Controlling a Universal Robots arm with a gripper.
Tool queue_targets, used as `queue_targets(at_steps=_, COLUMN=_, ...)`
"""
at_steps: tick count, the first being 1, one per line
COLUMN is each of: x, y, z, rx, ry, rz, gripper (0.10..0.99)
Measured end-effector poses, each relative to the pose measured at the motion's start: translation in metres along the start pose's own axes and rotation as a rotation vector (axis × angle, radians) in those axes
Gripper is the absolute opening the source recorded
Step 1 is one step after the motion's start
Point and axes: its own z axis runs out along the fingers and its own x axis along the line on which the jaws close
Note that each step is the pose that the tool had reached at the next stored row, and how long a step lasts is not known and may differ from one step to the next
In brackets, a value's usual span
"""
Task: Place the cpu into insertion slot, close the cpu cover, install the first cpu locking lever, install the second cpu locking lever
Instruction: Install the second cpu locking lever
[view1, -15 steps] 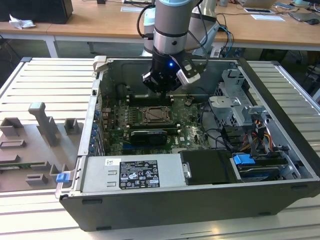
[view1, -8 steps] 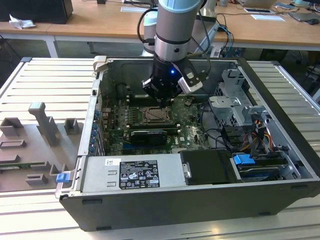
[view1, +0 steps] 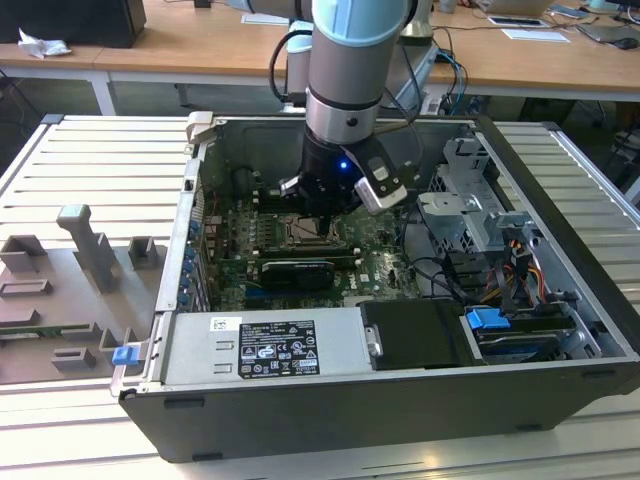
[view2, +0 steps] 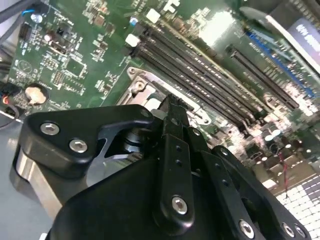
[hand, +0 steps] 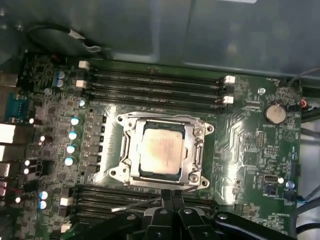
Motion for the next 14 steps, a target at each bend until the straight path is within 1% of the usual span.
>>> queue_targets(at_steps=2, x=0.0104, y=0.0004, z=0.0010, rx=0.000, ry=0.0000, rz=0.000, gripper=0.106)
queue_targets(at_steps=3, x=0.0173, y=0.0011, z=0.0018, rx=0.000, ry=0.0000, rz=0.000, gripper=0.106)
queue_targets(at_steps=4, x=0.0219, y=0.0015, z=0.0024, rx=0.000, ry=0.0001, rz=0.000, gripper=0.106)
queue_targets(at_steps=5, x=0.0279, y=0.0019, z=0.0043, rx=0.000, ry=0.0000, rz=0.000, gripper=0.106)
queue_targets(at_steps=6, x=0.0304, y=0.0019, z=0.0071, rx=0.000, ry=0.0000, rz=0.000, gripper=0.106)
queue_targets(at_steps=9, x=0.0317, y=0.0014, z=0.0135, rx=0.000, ry=0.0001, rz=0.000, gripper=0.106)
queue_targets(at_steps=10, x=0.0320, y=0.0012, z=0.0150, rx=-0.002, ry=-0.0001, rz=0.000, gripper=0.106)
queue_targets(at_steps=11, x=0.0333, y=0.0002, z=0.0161, rx=-0.009, ry=-0.0007, rz=0.000, gripper=0.106)
queue_targets(at_steps=12, x=0.0347, y=-0.0029, z=0.0167, rx=-0.023, ry=-0.0023, rz=0.000, gripper=0.106)
queue_targets(at_steps=13, x=0.0390, y=-0.0086, z=0.0171, rx=-0.079, ry=-0.0076, rz=-0.005, gripper=0.106)
queue_targets(at_steps=14, x=0.0399, y=-0.0096, z=0.0175, rx=-0.083, ry=-0.0076, rz=-0.008, gripper=0.106)
